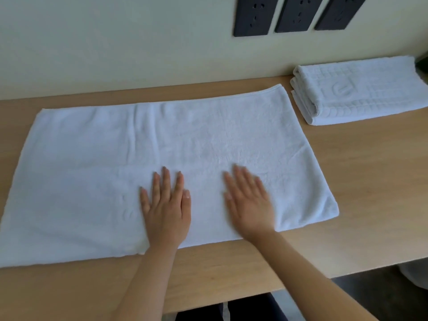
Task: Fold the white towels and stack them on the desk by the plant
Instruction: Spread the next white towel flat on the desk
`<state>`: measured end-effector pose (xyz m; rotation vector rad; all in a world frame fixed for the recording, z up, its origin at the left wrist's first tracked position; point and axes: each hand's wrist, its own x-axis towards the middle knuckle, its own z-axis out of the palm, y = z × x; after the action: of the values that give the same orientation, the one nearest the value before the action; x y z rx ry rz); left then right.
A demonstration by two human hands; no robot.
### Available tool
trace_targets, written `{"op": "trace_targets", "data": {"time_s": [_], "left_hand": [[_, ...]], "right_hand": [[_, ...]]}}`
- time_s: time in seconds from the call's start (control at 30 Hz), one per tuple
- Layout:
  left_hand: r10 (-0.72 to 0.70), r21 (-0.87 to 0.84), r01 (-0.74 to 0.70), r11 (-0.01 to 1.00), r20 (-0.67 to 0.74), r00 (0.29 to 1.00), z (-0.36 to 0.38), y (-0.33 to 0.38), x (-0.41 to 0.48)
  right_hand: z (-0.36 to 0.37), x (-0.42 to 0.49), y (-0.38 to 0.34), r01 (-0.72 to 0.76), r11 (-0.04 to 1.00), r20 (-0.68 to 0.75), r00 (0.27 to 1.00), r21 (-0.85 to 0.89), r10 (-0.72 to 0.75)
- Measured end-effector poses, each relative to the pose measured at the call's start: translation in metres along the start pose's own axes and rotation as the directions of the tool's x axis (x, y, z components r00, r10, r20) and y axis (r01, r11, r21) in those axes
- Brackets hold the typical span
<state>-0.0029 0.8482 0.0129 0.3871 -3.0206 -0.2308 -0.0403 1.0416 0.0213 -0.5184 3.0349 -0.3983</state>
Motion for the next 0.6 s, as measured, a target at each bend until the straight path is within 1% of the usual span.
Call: {"op": "trace_targets", "data": {"time_s": [0.1,0.2,0.3,0.37,0.4,0.43,0.5,0.53,0.6], "left_hand": [[-0.018,0.000,0.018,1.000,-0.010,1.000,0.001,0.002,-0.001],[-0.029,-0.002,0.029,1.000,-0.019,0.999,0.001,0.005,-0.002],[-0.020,-0.017,0.019,1.000,-0.013,1.000,0.000,0.007,-0.003],[-0.056,-0.091,0.050,0.995,-0.060,0.997,-0.003,0.008,0.000],[-0.096,-0.146,0.083,0.986,-0.089,0.991,-0.007,0.010,0.005],[-0.136,-0.204,0.111,0.973,-0.113,0.984,-0.011,0.012,0.012],[-0.163,-0.300,0.114,0.947,-0.146,0.976,-0.016,0.016,0.027],[-0.160,-0.330,0.102,0.939,-0.154,0.975,-0.015,0.017,0.033],[-0.154,-0.335,0.095,0.938,-0.157,0.975,-0.008,0.015,0.039]], "right_hand": [[-0.013,-0.008,0.048,-0.164,0.986,-0.036,0.986,-0.033,0.163],[-0.023,-0.013,0.079,-0.257,0.966,0.001,0.966,-0.038,0.257],[-0.026,-0.010,0.083,-0.323,0.946,0.009,0.946,-0.024,0.323],[-0.027,-0.002,0.070,-0.357,0.933,-0.026,0.933,0.044,0.358],[-0.028,0.004,0.057,-0.314,0.945,-0.064,0.945,0.087,0.320],[-0.030,0.012,0.041,-0.224,0.966,-0.112,0.965,0.127,0.238],[-0.028,0.030,0.003,0.017,0.981,-0.187,0.982,0.194,0.020],[-0.024,0.041,-0.017,0.111,0.966,-0.190,0.980,0.233,-0.066],[-0.011,0.060,-0.049,0.217,0.927,-0.151,0.972,0.304,-0.178]]}}
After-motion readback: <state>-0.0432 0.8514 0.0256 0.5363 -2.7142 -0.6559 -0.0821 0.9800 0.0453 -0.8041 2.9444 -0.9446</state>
